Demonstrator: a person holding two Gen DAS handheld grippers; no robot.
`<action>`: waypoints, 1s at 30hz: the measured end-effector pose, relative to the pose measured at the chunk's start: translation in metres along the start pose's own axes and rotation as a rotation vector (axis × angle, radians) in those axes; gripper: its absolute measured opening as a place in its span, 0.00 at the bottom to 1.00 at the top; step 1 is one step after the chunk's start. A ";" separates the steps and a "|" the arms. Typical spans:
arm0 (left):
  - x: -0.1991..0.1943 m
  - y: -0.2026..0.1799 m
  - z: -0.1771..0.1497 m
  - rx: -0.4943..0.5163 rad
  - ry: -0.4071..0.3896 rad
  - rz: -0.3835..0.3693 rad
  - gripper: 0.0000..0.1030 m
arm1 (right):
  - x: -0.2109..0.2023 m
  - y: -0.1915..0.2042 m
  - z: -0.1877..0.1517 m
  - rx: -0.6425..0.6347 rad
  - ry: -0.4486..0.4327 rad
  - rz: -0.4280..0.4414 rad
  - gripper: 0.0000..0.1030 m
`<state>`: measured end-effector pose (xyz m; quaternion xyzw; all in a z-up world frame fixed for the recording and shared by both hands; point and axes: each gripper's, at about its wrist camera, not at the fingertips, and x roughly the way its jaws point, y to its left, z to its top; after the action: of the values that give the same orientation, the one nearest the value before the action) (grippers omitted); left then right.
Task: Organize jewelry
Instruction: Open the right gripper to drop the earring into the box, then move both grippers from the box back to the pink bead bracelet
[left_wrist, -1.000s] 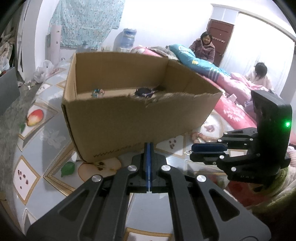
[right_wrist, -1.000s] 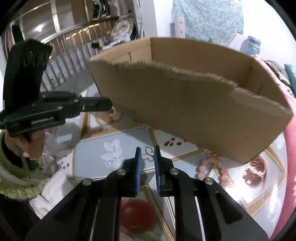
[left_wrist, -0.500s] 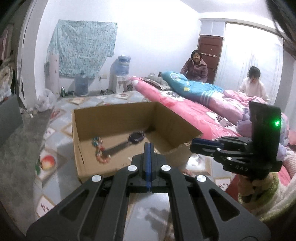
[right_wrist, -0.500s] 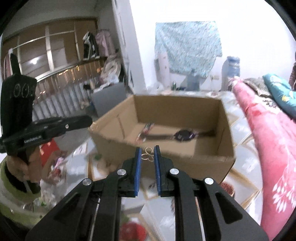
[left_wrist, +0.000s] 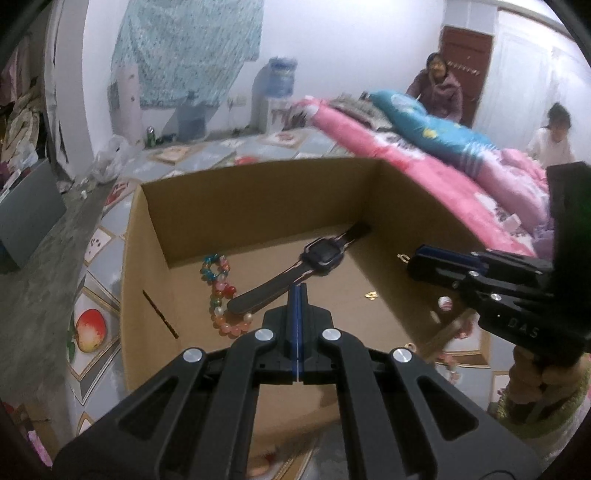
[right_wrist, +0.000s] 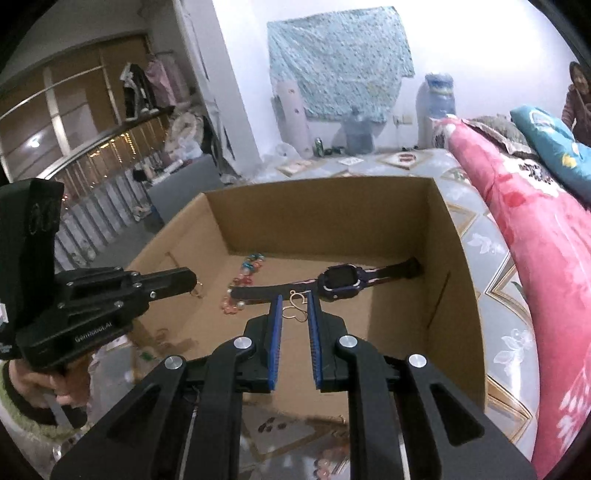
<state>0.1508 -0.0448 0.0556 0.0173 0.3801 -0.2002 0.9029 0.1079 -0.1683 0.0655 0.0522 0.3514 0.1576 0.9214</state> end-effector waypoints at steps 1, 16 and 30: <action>0.003 0.001 0.000 -0.004 0.007 0.006 0.00 | 0.004 -0.002 0.001 0.007 0.007 -0.007 0.14; 0.020 0.002 -0.001 -0.055 0.051 0.057 0.15 | 0.006 -0.009 -0.002 0.040 -0.001 0.008 0.24; -0.021 -0.008 -0.005 -0.024 -0.056 0.062 0.37 | -0.021 -0.007 -0.005 0.075 -0.048 0.071 0.42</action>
<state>0.1314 -0.0441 0.0675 0.0125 0.3563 -0.1678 0.9191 0.0914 -0.1815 0.0738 0.1027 0.3329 0.1757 0.9207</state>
